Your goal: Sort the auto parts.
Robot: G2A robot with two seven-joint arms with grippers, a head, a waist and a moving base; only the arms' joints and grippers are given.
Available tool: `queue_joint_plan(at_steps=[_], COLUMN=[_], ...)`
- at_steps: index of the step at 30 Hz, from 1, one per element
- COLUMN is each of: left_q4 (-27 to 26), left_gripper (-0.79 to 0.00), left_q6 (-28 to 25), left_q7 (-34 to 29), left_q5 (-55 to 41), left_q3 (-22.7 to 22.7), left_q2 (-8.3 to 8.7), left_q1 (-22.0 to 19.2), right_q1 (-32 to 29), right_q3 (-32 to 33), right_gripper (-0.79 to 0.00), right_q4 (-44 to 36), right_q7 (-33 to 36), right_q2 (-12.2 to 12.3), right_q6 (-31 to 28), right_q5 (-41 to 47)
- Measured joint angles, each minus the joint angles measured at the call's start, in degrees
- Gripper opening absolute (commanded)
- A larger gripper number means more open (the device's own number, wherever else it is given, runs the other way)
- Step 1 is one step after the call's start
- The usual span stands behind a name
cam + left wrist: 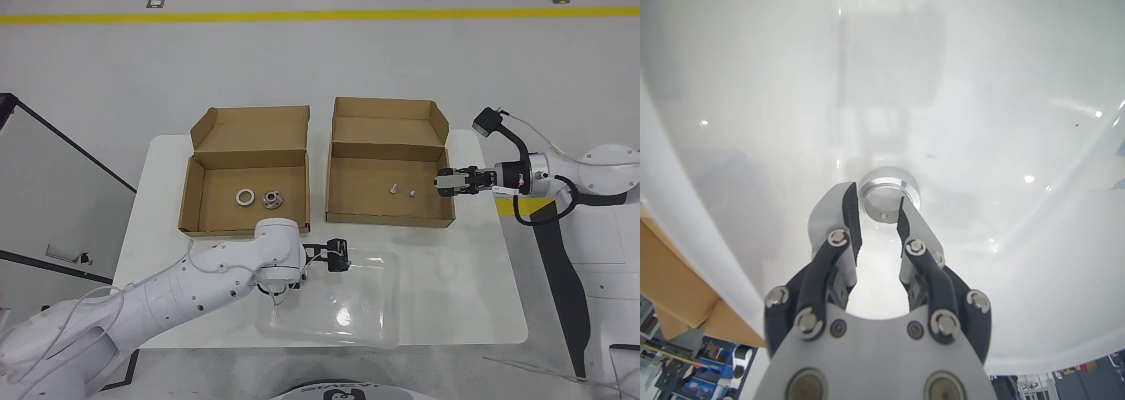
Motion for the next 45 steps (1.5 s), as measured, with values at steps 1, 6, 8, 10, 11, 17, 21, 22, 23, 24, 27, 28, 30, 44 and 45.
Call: queue_joint_plan(at_steps=[1, 6, 8, 10, 11, 17, 21, 22, 23, 24, 27, 28, 30, 44, 45], left_q4=[0.1, 0.2, 0.3, 0.3, 0.3, 0.1, 0.1, 0.1, 0.1, 0.0, 0.0, 0.0, -0.1, 2.2, 2.5], left_gripper=[-0.462, -0.437, -0.431, -0.422, -0.419, -0.397, -0.372, -0.366, -0.369, -0.369, -0.363, -0.36, -0.357, -0.434, -0.434], left_q6=[0.0, 0.4, 0.5, 0.5, 0.6, 0.6, 0.7, 0.8, 0.9, 0.9, 1.0, 1.0, 1.0, -1.0, -1.1], left_q7=[-0.1, -0.6, -0.7, -0.7, -0.7, -0.8, -0.9, -1.0, -1.1, -1.1, -1.1, -1.2, -1.2, 0.8, 0.9], left_q5=[0.1, -0.2, -0.5, -0.7, -0.8, -2.1, -3.5, -4.0, -4.5, -5.0, -6.4, -6.8, -7.7, -8.9, -8.9], left_q3=[0.0, 0.4, 0.6, 0.9, 1.0, 1.9, 2.8, 3.1, 3.6, 4.0, 5.2, 5.4, 6.0, 6.4, 6.7], left_q2=[-0.03, -0.21, -0.23, -0.24, -0.24, -0.31, -0.22, -0.18, -0.13, -0.09, 0.06, 0.12, 0.28, 0.26, 0.17], left_q1=[0.0, -0.1, -0.3, -0.5, -0.6, -1.4, -2.1, -2.4, -2.8, -3.1, -4.1, -4.5, -5.2, -6.8, -6.8], right_q1=[0.0, 0.0, 0.0, 0.0, 0.0, 0.0, 0.0, 0.0, 0.0, 0.0, 0.0, 0.0, 0.0, 0.0, 0.0], right_q3=[0.0, 0.0, 0.0, 0.0, 0.0, 0.0, 0.0, 0.0, 0.0, 0.0, 0.0, 0.0, 0.0, 0.0, 0.0], right_gripper=[0.0, 0.0, 0.0, 0.0, 0.0, 0.0, 0.0, 0.0, 0.0, 0.0, 0.0, 0.0, 0.0, 0.0, 0.0], right_q4=[0.0, 0.0, 0.0, 0.0, 0.0, 0.0, 0.0, 0.0, 0.0, 0.0, 0.0, 0.0, 0.0, 0.0, 0.0], right_q7=[0.0, 0.0, 0.0, 0.0, 0.0, 0.0, 0.0, 0.0, 0.0, 0.0, 0.0, 0.0, 0.0, 0.0, 0.0], right_q2=[0.0, 0.0, 0.0, 0.0, 0.0, 0.0, 0.0, 0.0, 0.0, 0.0, 0.0, 0.0, 0.0, 0.0, 0.0], right_q6=[0.0, 0.0, 0.0, 0.0, 0.0, 0.0, 0.0, 0.0, 0.0, 0.0, 0.0, 0.0, 0.0, 0.0, 0.0], right_q5=[0.0, 0.0, 0.0, 0.0, 0.0, 0.0, 0.0, 0.0, 0.0, 0.0, 0.0, 0.0, 0.0, 0.0, 0.0])
